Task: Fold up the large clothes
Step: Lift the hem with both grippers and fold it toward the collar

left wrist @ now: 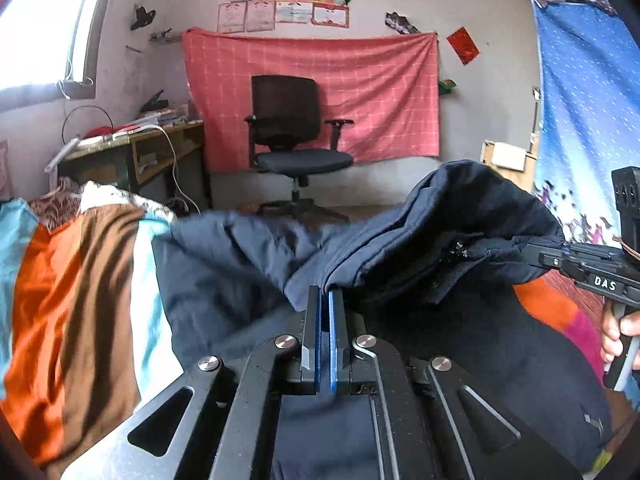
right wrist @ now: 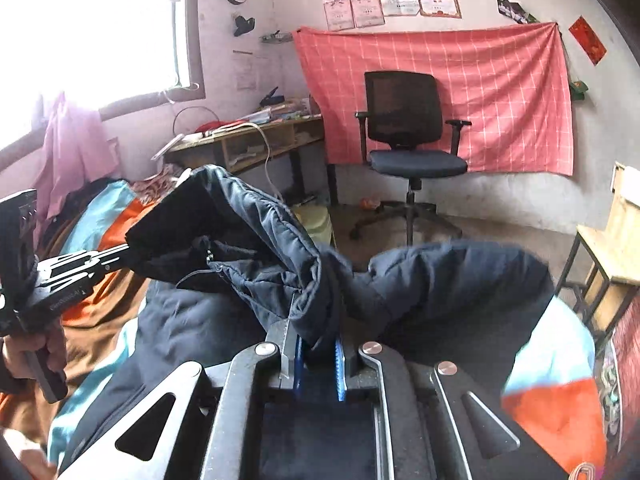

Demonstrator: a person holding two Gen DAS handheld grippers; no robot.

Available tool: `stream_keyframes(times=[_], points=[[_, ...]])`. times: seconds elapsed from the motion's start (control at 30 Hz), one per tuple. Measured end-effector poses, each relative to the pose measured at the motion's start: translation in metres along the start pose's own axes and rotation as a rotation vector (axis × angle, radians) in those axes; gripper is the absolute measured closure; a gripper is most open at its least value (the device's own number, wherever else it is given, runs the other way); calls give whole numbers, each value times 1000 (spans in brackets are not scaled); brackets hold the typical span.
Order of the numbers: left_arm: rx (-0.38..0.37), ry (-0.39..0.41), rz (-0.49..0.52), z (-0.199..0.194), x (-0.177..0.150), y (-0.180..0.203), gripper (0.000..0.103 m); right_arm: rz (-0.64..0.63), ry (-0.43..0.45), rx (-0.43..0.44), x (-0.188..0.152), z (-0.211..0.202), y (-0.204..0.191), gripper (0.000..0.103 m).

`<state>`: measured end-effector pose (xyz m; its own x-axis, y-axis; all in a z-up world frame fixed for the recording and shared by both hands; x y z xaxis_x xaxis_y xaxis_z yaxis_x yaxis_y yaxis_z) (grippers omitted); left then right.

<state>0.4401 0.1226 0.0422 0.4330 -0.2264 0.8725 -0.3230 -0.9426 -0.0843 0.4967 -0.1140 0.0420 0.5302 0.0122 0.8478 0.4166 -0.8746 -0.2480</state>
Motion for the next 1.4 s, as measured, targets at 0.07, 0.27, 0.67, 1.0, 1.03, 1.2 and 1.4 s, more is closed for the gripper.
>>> stream_keyframes(times=[0.07,0.27,0.67,1.0,1.03,1.2,1.4], points=[[-1,-20,28,-4,-15,11,102,12,-11,-10,-22,-12,-3,92],[22,-57,72,21,-33,26,102,25,-82,-79,-66,-2,6,93],[-47,-115,-24,73,-57,4,102,86,-129,-123,-94,64,39,93],[-134,50,-161,26,20,-35,98,33,-90,-140,-97,57,38,92],[-118,55,-146,30,28,-33,94,27,-87,-146,-97,57,35,92],[-152,-101,-114,97,33,-12,89,6,-77,-162,-98,54,30,92],[-149,-129,-171,134,2,-16,89,-34,-36,-177,-95,42,21,88]])
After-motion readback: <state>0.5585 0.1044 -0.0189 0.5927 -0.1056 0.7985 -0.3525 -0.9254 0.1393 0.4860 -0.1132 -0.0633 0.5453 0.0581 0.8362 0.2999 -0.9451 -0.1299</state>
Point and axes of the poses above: each gripper's, at about its wrist camera, not at the fingertips, and z roughly the way its jaws point, y to its right, x to its top, the point moved 4 cm from there along z, roughly the way its jaws point, and after that the axes turned 6 degrees about z, right-handed, at the moved point
